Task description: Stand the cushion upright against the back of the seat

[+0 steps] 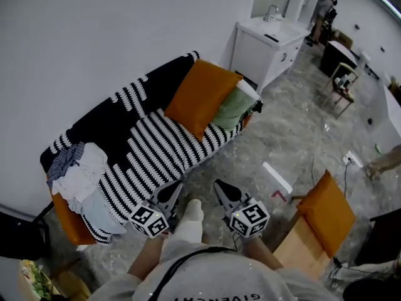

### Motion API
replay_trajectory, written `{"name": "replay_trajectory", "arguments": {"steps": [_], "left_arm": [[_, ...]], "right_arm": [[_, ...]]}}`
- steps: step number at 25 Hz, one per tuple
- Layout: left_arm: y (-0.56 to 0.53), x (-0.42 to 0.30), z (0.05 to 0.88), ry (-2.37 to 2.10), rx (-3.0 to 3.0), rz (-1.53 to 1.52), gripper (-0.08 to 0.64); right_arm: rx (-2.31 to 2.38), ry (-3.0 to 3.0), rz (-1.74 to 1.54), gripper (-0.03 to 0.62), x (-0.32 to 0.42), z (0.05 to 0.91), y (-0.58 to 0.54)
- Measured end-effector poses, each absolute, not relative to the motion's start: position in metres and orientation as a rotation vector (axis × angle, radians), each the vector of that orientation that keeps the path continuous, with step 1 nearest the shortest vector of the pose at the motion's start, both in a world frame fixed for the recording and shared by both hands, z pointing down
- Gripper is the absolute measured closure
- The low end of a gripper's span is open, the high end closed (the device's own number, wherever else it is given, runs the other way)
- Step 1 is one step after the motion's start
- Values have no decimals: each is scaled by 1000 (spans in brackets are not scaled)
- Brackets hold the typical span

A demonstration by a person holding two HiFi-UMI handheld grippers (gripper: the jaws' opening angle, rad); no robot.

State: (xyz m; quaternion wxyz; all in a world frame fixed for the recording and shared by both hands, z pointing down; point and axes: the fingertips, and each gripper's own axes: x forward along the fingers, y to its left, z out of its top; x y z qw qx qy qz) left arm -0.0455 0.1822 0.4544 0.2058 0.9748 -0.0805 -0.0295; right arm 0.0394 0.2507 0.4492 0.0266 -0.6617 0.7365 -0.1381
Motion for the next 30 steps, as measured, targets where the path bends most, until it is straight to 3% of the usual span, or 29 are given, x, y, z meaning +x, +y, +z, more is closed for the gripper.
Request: {"name": "replay_trajectory", "arguments": {"steps": [18,30], "left_arm": [[13,111,458,-146,2674,-71,535],[-77,178,465,-119,2688,-85,535]], "right_arm": [[-2144,2183,-524,575,185,457,98],[-2248,2011,-592,572,265,474,14]]}}
